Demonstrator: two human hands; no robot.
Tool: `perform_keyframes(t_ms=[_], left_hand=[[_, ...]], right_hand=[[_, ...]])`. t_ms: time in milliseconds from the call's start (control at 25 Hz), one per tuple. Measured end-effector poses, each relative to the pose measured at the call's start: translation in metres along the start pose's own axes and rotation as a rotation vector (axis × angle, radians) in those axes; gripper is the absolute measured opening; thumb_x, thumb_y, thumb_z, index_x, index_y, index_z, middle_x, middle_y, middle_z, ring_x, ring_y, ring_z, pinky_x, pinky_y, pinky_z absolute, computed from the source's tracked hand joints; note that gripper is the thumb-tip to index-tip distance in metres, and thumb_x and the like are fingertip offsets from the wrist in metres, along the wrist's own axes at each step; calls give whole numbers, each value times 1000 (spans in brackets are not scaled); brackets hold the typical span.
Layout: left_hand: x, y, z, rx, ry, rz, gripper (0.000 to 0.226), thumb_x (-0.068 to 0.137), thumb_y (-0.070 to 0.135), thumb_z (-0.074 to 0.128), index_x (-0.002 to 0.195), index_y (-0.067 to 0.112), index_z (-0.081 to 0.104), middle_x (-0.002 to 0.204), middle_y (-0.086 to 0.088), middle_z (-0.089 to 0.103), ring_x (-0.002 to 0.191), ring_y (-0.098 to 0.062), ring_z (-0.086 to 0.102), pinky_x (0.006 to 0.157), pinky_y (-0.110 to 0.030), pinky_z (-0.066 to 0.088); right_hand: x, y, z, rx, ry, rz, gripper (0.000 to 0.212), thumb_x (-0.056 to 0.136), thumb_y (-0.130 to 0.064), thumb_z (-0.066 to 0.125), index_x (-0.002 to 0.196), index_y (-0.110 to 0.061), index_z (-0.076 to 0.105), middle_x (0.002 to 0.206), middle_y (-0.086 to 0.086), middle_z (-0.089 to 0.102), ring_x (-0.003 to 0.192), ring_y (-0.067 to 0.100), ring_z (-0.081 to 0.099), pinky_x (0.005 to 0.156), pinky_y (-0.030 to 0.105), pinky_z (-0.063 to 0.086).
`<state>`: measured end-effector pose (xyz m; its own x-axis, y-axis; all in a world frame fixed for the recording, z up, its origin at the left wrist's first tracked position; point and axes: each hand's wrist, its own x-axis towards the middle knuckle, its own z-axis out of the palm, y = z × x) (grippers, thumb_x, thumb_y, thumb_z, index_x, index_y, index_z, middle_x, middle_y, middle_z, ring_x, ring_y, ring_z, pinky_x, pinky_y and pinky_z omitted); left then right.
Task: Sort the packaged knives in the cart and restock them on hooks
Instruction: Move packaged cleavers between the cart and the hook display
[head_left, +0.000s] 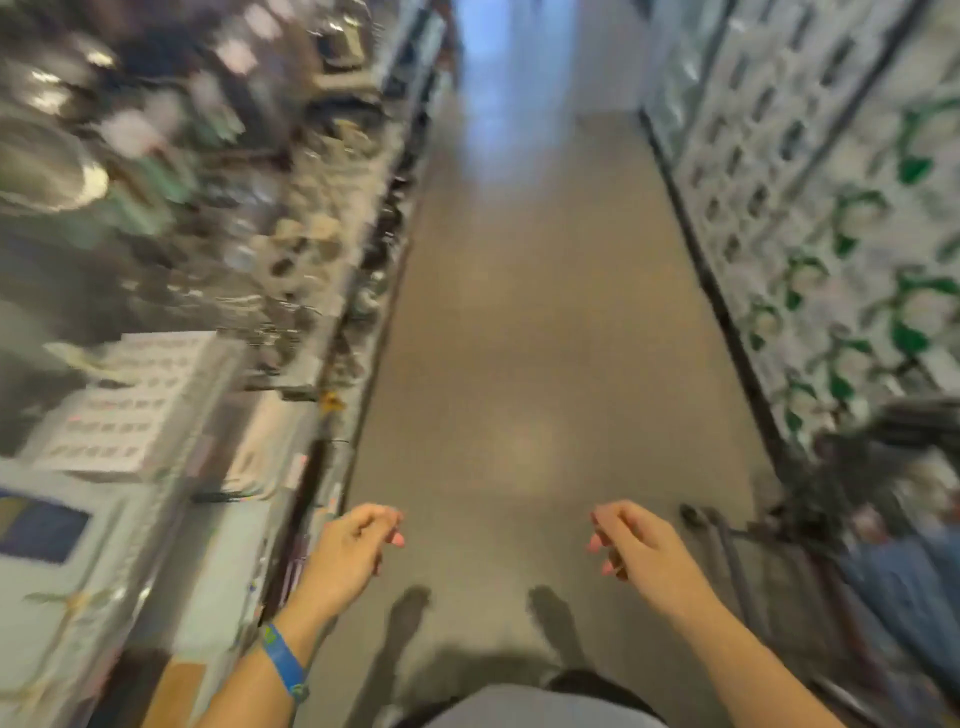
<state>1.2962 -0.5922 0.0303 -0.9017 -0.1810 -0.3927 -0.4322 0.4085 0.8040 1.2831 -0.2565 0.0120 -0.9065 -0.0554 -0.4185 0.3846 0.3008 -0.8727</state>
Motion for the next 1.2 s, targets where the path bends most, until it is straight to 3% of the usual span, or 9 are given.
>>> perform_keyframes(t_ms=[280,520,680,800,880,1000,1200], left_hand=[[53,71,161,147,-380,-6,25,102,18,48,92,14,70,79,-7,70,40,-9,39,40,-16,33],[111,130,284,349,-723,60,23,102,16,48,95,10,70,76,-7,68,39,-8,40,40,-16,34],[140,170,358,538,-942,187,25,100,26,50,89,21,73,76,2,73,44,-9,47,47,-22,38],[151,201,412,630,-1109,335,26,100,24,49,89,20,72,79,1,73,44,-6,48,45,-18,41],[149,216,442,674,-1176,406,25,101,21,49,89,18,71,77,0,72,42,-6,48,43,-15,40],[132,222,479,754,-1246,358,22,99,26,52,91,20,71,77,3,73,46,-8,49,48,-20,39],[90,218,523,858,-1290,408,24,97,20,48,90,23,71,76,5,73,46,-7,50,47,-19,40]], right_hand=[[-52,111,-117,165,429,279,26,103,-31,57,82,-25,70,77,0,73,57,11,65,54,20,46],[-88,144,-142,348,754,504,24,103,-36,54,90,-25,72,79,-5,75,62,13,68,72,42,56],[-86,132,-141,468,916,637,22,103,-37,53,92,-28,70,79,-10,74,64,8,67,65,31,52],[-86,128,-143,565,1078,658,23,103,-35,54,90,-26,71,77,-8,74,65,8,65,64,26,50],[-94,129,-143,590,1166,681,24,103,-35,54,89,-25,71,77,-9,74,62,5,64,66,28,50],[-111,138,-143,624,1312,722,25,102,-38,54,85,-28,70,77,-12,74,60,5,64,65,32,52],[-137,171,-177,494,1560,878,18,99,-47,56,96,-31,65,87,-13,69,86,11,66,73,33,53]])
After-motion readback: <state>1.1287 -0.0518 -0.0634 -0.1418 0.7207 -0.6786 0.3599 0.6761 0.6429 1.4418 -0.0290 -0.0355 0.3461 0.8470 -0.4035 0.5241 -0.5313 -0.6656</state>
